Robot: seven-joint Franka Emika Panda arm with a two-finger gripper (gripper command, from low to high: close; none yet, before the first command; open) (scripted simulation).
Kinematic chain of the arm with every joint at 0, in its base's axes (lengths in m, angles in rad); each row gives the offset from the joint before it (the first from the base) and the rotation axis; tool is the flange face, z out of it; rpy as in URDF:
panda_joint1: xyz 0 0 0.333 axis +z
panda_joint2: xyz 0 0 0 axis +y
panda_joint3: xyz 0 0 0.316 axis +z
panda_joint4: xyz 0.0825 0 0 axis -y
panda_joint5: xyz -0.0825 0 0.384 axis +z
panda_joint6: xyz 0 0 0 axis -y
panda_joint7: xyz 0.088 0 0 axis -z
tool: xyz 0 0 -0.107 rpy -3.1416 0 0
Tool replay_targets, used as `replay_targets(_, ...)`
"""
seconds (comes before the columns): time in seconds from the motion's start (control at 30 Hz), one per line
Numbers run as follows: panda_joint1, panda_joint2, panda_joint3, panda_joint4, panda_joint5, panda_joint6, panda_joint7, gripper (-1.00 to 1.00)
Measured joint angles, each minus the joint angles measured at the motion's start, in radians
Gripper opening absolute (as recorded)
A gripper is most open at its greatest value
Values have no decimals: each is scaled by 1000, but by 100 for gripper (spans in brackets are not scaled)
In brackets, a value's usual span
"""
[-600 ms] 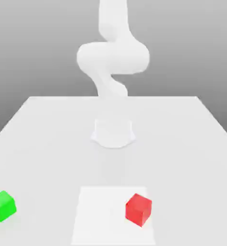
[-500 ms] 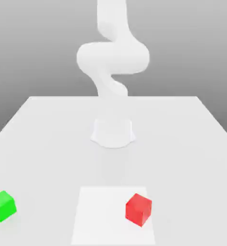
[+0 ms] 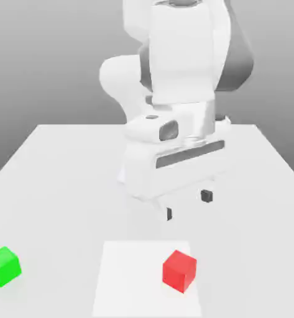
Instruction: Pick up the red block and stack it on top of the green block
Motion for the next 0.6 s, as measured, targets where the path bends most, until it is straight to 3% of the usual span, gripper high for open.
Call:
replay_targets(0.13, 8, 143, 9, -47, -20, 81, -98, 0)
replay_targets(0.3, -18, 323, 44, -29, 19, 228, -142, 0)
replay_targets(0.33, -22, 345, 49, -26, 24, 247, -145, -100)
replay_targets(0.6, -19, 319, 44, -30, 16, 223, -140, -100)
